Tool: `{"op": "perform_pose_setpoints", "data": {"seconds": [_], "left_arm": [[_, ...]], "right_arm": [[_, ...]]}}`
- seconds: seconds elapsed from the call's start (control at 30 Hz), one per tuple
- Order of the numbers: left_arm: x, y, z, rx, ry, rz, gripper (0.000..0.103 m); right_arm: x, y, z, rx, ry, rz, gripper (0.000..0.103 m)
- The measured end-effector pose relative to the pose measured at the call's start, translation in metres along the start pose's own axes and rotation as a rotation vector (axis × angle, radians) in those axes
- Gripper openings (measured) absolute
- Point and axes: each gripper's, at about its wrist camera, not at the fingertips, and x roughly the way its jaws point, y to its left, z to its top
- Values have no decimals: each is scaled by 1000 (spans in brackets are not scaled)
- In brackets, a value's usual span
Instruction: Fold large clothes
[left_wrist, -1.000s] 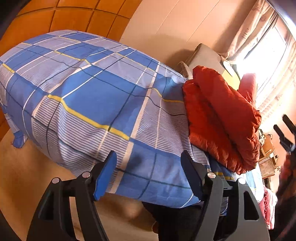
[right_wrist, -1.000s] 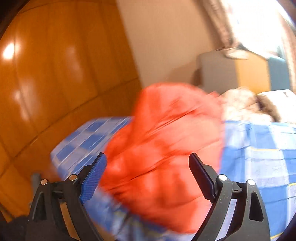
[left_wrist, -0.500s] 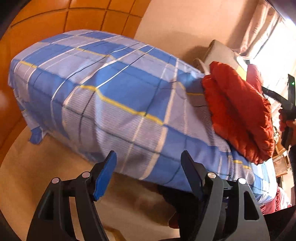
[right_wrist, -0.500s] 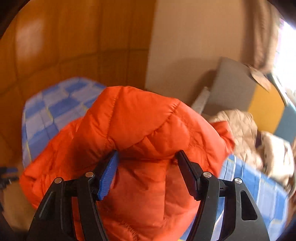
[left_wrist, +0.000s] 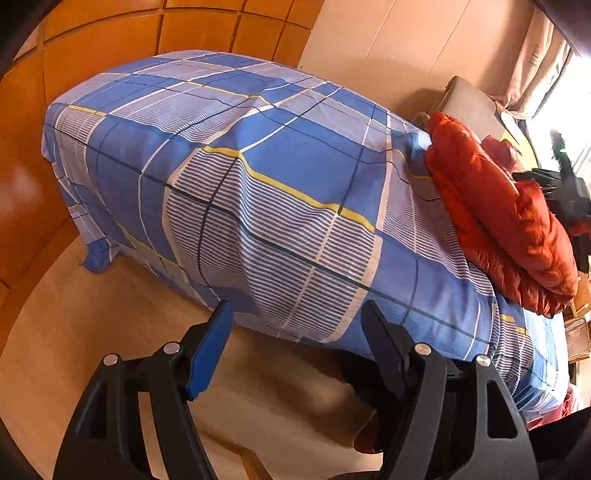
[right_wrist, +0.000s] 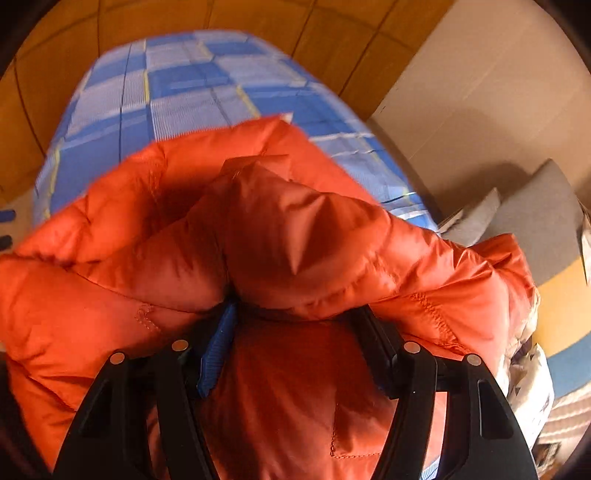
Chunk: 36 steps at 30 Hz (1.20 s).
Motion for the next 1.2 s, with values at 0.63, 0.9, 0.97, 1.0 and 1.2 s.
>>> {"op": "perform_pose_setpoints", "data": {"seconds": [0.63, 0.9, 0.97, 1.0, 1.2], "left_arm": [[-41, -59, 8, 184, -107, 2, 79], [-52, -90, 6, 260, -134, -31, 79], [-54, -96, 5, 276, -138, -36, 79], [-54, -101, 5, 287, -139, -42, 79], [-53, -116, 4, 295, -130, -72, 80]], "right_arm": [[-122, 21, -72, 149, -205, -22, 79], [-125, 35, -111, 242, -200, -12, 79], [-107, 32, -113, 284, -170, 22, 79], [-99, 32, -113, 293, -159, 28, 79], [-56, 40, -109, 312, -89, -17, 81]]}}
